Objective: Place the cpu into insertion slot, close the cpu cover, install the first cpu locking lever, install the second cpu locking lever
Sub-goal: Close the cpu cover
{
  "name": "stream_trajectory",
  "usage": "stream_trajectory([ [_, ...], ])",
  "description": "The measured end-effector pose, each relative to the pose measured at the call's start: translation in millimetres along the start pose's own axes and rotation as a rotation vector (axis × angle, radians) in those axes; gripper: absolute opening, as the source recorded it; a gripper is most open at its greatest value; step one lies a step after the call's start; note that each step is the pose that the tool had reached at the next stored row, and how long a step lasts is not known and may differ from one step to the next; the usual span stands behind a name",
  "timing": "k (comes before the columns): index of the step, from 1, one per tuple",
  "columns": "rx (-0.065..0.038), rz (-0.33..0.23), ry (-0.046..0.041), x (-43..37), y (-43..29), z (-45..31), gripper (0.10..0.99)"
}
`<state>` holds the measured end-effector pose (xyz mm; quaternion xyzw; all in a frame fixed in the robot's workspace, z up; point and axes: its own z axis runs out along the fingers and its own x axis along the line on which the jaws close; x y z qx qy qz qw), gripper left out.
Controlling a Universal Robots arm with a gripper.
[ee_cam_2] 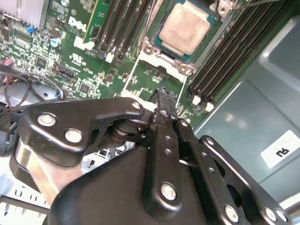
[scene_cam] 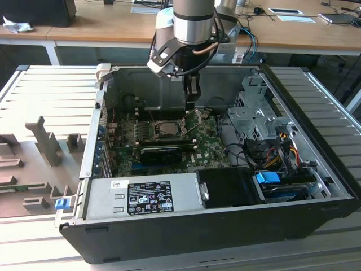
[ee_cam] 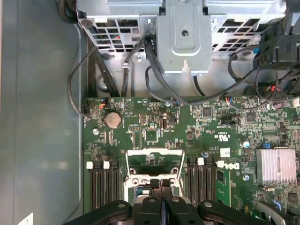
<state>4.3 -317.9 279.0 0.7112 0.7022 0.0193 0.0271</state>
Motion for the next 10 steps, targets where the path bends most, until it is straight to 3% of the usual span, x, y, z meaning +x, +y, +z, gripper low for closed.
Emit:
stream_trajectory([
  [10, 0.000, -0.001, 0.0001, 0.8, 12.6, 0.8, 0.106],
])
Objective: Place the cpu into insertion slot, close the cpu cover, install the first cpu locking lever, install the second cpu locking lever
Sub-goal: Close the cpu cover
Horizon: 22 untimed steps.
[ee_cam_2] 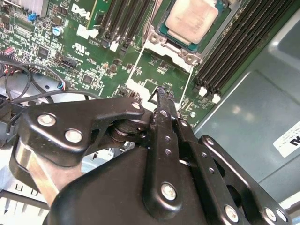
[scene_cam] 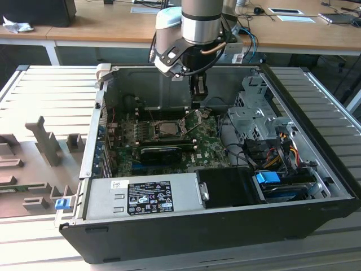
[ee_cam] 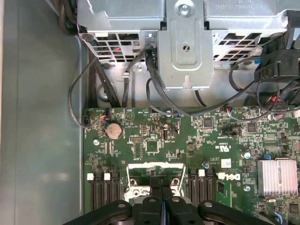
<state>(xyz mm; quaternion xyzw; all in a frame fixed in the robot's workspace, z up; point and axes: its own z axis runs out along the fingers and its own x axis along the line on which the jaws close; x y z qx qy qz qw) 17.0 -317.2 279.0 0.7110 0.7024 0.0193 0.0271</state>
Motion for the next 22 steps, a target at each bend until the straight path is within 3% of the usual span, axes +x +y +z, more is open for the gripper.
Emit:
stream_trajectory([
  [22, 0.000, 0.000, 0.0000, 0.7, 16.1, 1.1, 0.106],
])
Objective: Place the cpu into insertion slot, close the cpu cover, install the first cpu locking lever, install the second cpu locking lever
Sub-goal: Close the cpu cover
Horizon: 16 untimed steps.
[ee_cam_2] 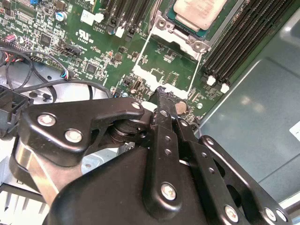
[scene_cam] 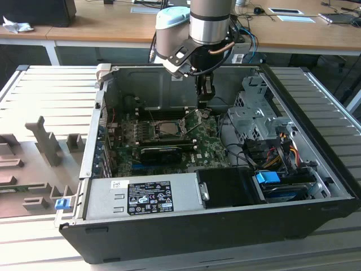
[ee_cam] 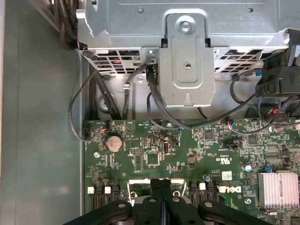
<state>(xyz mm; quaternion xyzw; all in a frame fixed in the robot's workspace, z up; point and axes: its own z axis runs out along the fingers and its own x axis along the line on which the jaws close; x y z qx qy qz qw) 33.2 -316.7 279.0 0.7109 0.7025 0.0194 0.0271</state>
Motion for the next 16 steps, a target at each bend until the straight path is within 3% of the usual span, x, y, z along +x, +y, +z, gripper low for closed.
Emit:
stream_trajectory([
  [16, 0.000, 0.000, -0.0001, 0.2, 10.3, 0.6, 0.106],
])
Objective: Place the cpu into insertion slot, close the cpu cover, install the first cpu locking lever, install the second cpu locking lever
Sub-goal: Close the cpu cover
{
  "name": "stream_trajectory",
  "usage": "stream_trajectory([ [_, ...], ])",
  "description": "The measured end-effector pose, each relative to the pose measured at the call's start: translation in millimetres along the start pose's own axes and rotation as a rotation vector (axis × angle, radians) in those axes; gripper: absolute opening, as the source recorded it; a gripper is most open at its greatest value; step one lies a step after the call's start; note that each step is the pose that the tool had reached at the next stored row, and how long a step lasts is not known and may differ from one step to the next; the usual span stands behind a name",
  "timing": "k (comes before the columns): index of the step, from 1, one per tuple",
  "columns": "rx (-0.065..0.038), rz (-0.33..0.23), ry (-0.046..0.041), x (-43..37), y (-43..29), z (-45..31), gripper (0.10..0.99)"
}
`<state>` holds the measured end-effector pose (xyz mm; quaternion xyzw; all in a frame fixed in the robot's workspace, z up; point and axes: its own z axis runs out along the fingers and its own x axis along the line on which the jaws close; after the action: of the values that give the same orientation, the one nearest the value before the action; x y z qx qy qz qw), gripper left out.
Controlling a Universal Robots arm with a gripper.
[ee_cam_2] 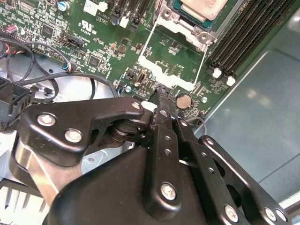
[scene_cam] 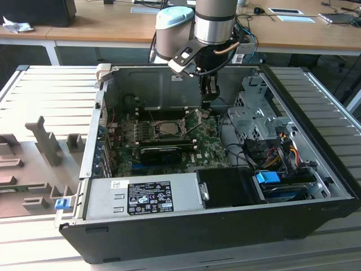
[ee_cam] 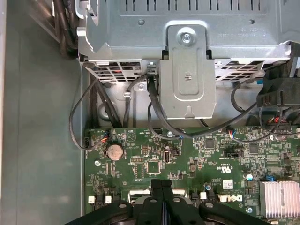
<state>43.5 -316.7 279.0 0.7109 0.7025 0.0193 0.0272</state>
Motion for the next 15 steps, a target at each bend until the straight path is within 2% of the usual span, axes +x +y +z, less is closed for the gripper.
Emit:
stream_trajectory([
  [11, 0.000, 0.000, 0.0001, 0.1, 6.7, 0.5, 0.106],
  [15, 0.000, 0.000, 0.0000, 0.1, 12.3, 0.9, 0.106],
])
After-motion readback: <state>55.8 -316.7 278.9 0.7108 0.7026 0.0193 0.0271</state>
